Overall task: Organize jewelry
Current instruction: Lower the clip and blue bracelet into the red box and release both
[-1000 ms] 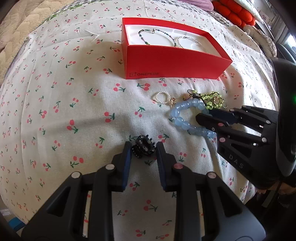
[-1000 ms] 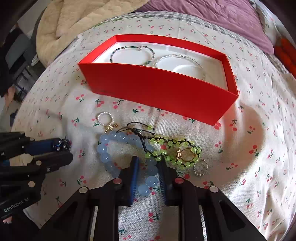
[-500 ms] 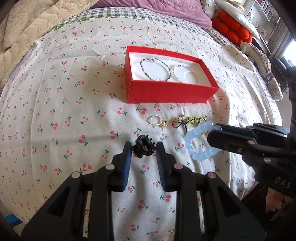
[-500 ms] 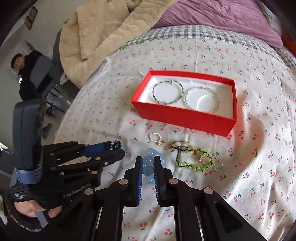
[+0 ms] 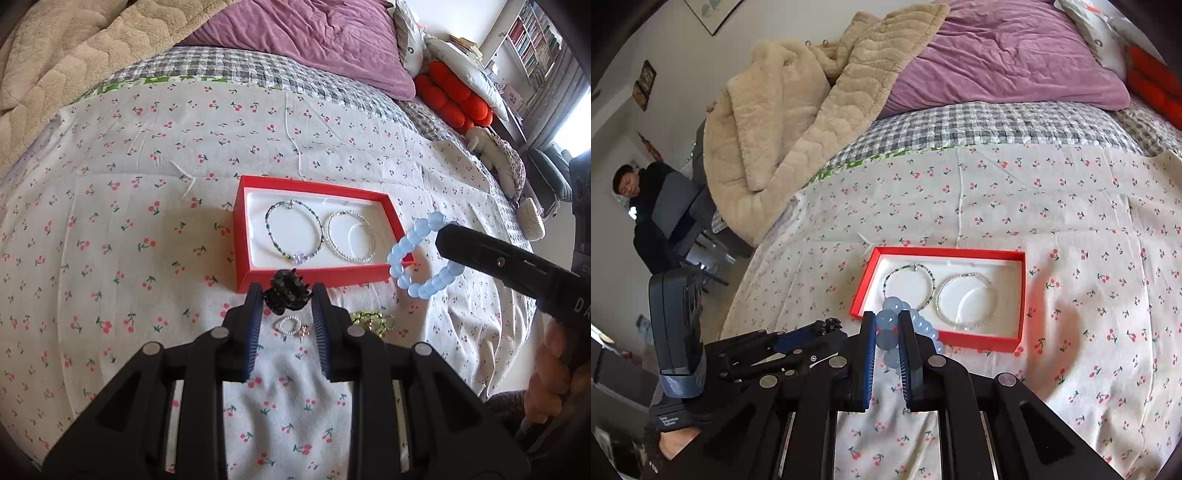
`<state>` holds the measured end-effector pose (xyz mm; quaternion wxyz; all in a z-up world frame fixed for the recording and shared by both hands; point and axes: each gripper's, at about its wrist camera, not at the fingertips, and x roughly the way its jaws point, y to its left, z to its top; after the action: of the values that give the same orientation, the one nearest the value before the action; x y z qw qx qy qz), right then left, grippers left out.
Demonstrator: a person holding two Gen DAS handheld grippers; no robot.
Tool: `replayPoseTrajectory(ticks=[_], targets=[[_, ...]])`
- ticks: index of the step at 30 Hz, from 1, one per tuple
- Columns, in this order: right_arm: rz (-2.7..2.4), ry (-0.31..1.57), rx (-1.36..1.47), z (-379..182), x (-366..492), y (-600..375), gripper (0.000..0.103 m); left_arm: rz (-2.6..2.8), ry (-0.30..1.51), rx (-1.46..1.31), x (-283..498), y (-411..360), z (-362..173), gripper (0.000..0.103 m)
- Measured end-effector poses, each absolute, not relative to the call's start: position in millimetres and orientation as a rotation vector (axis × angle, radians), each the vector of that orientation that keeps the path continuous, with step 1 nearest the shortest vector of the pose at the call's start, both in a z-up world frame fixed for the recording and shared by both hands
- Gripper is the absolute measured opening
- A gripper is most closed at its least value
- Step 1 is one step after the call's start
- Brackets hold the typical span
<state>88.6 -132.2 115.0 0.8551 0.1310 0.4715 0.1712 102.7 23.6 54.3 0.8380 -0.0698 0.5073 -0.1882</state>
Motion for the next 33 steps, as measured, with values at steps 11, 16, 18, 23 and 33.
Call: replayPoseTrajectory(ticks=[11, 16, 18, 23, 33], targets=[[0.359, 1.005, 0.323, 91, 139, -134, 0.012, -0.443, 1.077, -0.105, 141, 5, 27, 0.029], [0.357, 1.037, 0.352, 71, 152, -140, 0.012, -0.465, 1.048, -0.090, 149, 5, 23, 0.029], [0.343, 1.045, 0.342, 65, 154, -144, 0.012, -0.464, 1.053, -0.091, 151, 2, 22, 0.029], [0.288, 1.061, 0.315, 58, 155, -156, 0.012, -0.455, 1.053, -0.077, 155, -7, 17, 0.029], [0.238, 1.074, 0.306, 52, 158, -173, 0.014, -0.463, 1.030, -0.064, 149, -11, 26, 0.030]])
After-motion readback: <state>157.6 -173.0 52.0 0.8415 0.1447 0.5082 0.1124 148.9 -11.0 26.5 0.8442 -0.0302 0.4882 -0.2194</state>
